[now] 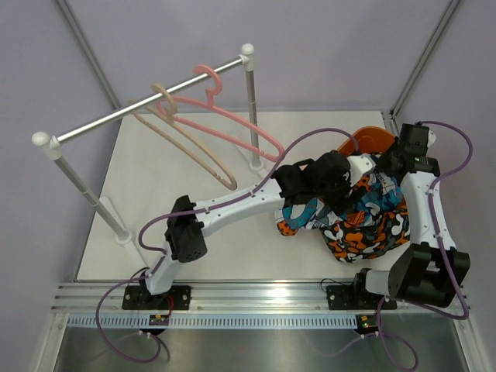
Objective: Remove the shorts from the hanger
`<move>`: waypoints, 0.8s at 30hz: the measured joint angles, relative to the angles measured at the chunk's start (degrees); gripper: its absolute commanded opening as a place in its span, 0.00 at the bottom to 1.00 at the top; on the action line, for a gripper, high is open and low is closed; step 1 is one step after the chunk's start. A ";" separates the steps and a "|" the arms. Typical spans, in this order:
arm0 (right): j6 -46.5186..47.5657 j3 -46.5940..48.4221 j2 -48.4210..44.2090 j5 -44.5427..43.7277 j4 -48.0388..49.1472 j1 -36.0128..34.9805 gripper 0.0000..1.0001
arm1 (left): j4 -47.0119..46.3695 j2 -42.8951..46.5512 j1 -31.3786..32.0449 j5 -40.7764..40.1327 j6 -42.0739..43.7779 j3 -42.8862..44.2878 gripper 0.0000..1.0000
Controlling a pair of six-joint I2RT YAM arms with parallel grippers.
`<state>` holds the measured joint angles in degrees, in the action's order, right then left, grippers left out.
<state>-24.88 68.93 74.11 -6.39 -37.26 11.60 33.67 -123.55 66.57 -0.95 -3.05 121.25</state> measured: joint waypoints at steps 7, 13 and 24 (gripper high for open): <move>-3.58 -4.15 6.12 9.22 5.66 2.56 0.09 | 1.55 12.35 0.00 -6.40 -0.09 0.20 0.82; -7.76 -2.89 14.36 17.46 9.11 5.51 0.15 | 4.15 22.01 -0.13 -11.52 -2.36 -6.29 0.82; -11.89 7.21 24.06 22.73 10.49 6.80 0.47 | 6.75 27.19 -0.13 -9.97 -7.41 -32.09 0.83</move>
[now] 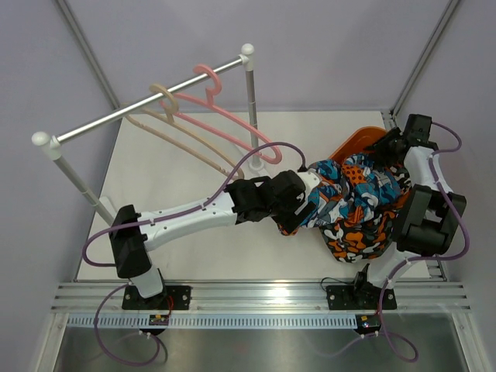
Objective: Remove the shorts from the hanger
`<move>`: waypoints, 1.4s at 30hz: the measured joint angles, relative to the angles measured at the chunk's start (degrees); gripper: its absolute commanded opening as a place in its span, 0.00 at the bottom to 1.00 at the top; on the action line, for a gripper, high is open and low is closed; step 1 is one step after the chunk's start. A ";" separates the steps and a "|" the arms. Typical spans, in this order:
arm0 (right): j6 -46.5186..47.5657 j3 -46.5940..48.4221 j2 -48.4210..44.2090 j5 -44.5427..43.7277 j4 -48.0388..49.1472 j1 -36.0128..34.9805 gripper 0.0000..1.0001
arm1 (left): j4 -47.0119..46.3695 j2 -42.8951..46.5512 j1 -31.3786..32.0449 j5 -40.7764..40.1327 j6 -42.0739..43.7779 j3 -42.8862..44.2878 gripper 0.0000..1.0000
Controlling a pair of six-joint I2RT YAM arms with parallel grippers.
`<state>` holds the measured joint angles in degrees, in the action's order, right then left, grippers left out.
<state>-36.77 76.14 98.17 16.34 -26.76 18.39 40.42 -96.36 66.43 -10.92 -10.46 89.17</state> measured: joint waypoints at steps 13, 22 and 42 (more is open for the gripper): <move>1.64 4.79 -12.17 -0.42 -4.46 0.00 0.72 | -6.49 -2.25 0.31 8.28 -0.72 -0.92 0.82; 3.37 7.80 -26.45 -1.27 -7.85 0.00 0.74 | -7.72 -9.38 0.35 10.32 -1.44 2.19 0.57; 2.82 -2.71 -44.04 -8.92 -11.41 0.00 0.73 | -8.41 -2.08 1.49 9.25 3.52 14.82 0.00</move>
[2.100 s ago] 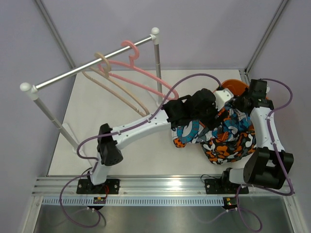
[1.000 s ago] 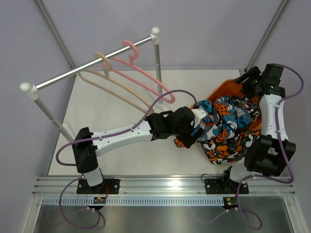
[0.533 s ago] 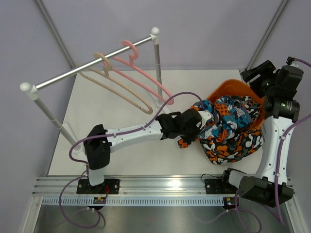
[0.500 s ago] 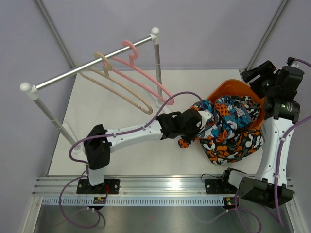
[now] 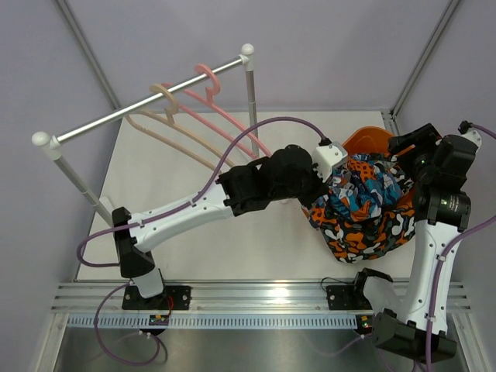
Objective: Remove the shorts from the hanger
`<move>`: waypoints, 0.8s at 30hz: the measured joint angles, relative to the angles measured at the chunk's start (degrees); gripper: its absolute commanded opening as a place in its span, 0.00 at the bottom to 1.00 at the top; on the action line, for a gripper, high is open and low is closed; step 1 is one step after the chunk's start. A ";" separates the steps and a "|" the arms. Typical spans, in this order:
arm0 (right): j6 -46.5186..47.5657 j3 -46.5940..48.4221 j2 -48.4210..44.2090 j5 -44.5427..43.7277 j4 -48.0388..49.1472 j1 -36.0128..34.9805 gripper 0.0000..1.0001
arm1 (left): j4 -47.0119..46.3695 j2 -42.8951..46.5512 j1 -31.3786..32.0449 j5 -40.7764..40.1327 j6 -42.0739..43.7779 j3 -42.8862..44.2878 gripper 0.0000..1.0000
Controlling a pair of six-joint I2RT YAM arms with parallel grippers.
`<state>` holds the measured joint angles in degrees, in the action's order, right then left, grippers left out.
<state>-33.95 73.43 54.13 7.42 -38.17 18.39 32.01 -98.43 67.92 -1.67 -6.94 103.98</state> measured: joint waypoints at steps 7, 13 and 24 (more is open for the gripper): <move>-1.46 -5.29 -5.42 -4.42 -2.03 0.00 0.78 | -6.21 -3.19 0.07 8.04 3.43 7.26 0.00; -2.16 -8.11 -8.66 -5.03 -4.33 0.00 0.83 | -8.63 -18.80 -0.79 16.15 4.07 20.70 0.00; -5.88 -15.10 -18.67 -10.38 -9.75 0.00 0.94 | -8.26 -33.92 -7.89 21.97 -3.19 24.83 0.09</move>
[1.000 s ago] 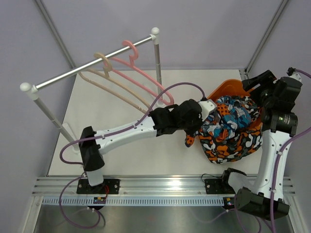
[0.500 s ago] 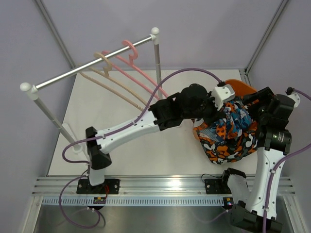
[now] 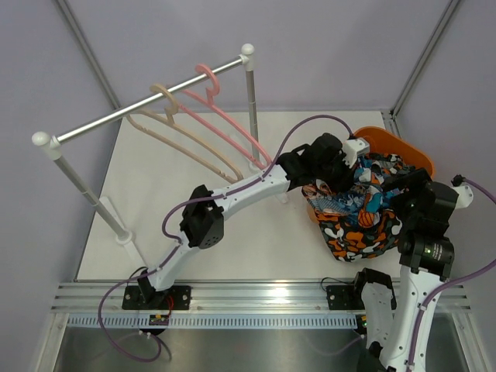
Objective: Remove the shorts from the hanger
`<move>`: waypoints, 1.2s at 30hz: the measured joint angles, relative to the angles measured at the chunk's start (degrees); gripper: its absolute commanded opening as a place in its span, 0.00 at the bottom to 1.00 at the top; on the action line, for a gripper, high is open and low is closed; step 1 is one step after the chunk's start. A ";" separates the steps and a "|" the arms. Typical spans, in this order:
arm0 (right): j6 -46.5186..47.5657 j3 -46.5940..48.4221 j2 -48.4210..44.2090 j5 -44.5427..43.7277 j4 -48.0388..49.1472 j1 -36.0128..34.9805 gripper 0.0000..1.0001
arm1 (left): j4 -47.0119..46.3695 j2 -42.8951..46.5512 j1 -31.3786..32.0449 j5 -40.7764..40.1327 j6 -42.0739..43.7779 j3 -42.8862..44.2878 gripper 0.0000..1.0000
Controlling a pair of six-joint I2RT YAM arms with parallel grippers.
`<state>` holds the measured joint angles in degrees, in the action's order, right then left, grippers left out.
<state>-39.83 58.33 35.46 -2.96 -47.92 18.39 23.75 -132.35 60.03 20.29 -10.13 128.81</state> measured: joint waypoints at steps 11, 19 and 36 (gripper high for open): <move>-5.53 -10.14 -6.21 -1.42 -2.93 0.00 0.94 | 4.20 -10.58 -2.67 -1.53 -6.12 4.28 0.46; -6.19 -15.61 -7.93 2.51 -2.47 0.00 0.58 | 4.90 -11.39 -2.32 -3.23 -7.98 4.22 0.61; -3.82 -16.33 0.81 10.16 5.27 0.00 0.09 | 8.15 -11.78 -2.67 -9.77 -9.94 4.79 0.67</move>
<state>-43.66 42.00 36.27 7.20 -42.65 18.39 31.90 -144.14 57.36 10.52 -20.08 133.60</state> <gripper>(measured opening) 0.105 0.654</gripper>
